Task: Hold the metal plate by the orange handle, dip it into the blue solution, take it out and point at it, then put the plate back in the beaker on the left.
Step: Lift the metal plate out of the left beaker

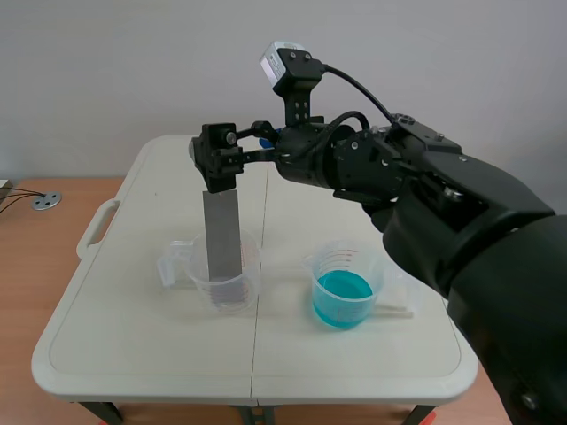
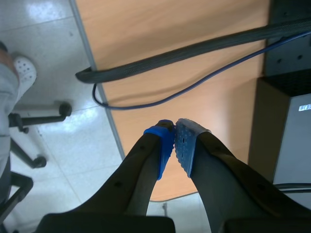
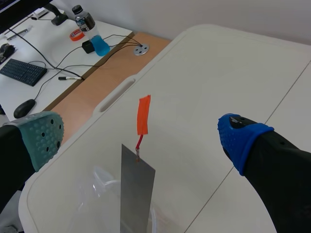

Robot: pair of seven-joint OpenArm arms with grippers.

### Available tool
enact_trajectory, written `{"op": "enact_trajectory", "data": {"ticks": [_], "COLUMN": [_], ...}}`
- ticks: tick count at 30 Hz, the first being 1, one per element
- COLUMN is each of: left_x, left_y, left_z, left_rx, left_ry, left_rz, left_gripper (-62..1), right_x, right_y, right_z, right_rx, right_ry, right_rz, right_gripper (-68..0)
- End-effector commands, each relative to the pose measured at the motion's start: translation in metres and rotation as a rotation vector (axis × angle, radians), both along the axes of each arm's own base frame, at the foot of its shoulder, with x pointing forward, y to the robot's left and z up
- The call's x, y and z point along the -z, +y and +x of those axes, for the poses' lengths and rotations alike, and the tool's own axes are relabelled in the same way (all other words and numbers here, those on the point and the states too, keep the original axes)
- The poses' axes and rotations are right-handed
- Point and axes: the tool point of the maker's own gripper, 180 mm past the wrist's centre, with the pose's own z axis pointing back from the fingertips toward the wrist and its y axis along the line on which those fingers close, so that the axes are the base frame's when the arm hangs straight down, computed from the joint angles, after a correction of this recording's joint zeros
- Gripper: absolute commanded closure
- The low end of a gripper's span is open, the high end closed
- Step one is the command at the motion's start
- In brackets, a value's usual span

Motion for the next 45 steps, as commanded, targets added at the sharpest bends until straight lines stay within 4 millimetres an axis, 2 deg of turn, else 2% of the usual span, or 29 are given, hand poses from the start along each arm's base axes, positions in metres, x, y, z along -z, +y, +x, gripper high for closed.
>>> {"op": "enact_trajectory", "data": {"ticks": [1, 8, 13, 19, 23, 28, 33, 36, 42, 45], "left_x": [-0.003, -0.002, -0.002, -0.002, -0.002, -0.002, -0.002, -0.002, -0.002, -0.002], "left_y": [-0.002, -0.003, -0.003, -0.004, -0.004, -0.004, -0.004, -0.004, -0.004, -0.004], "left_z": [0.0, -0.004, -0.004, -0.004, -0.004, -0.004, -0.004, -0.004, -0.004, -0.004], "left_rx": [-0.005, -0.005, -0.005, -0.005, -0.005, -0.005, -0.005, -0.006, -0.006, -0.006], "left_ry": [-0.007, 0.003, 0.003, 0.003, 0.003, 0.003, 0.003, 0.003, 0.002, 0.002], "left_rz": [-0.01, -0.018, -0.018, -0.021, -0.022, -0.022, -0.022, -0.022, -0.022, -0.022], "left_gripper": [-5.8, -5.8, -5.8, -5.8, -5.8, -5.8, -5.8, -5.8, -5.8, -5.8], "right_x": [-0.02, -0.019, -0.01, -0.003, 0.002, -0.003, -0.005, -0.006, -0.006, -0.006], "right_y": [0.007, 0.022, 0.032, 0.05, 0.053, 0.06, 0.061, 0.061, 0.061, 0.061], "right_z": [0.009, 0.019, 0.024, 0.016, 0.015, 0.007, 0.007, 0.007, 0.007, 0.007], "right_rx": [-0.009, -0.02, -0.026, -0.109, -0.111, -0.172, -0.175, -0.173, -0.172, -0.172], "right_ry": [-0.033, 0.005, 0.048, 0.088, 0.129, 0.114, 0.112, 0.114, 0.115, 0.115], "right_rz": [0.025, 0.033, 0.033, 0.055, 0.084, 0.107, 0.118, 0.125, 0.128, 0.129], "right_gripper": [-66.3, -66.3, -66.3, -66.3, -66.3, -66.3, -65.8, -58.5, -35.6, -28.5]}}
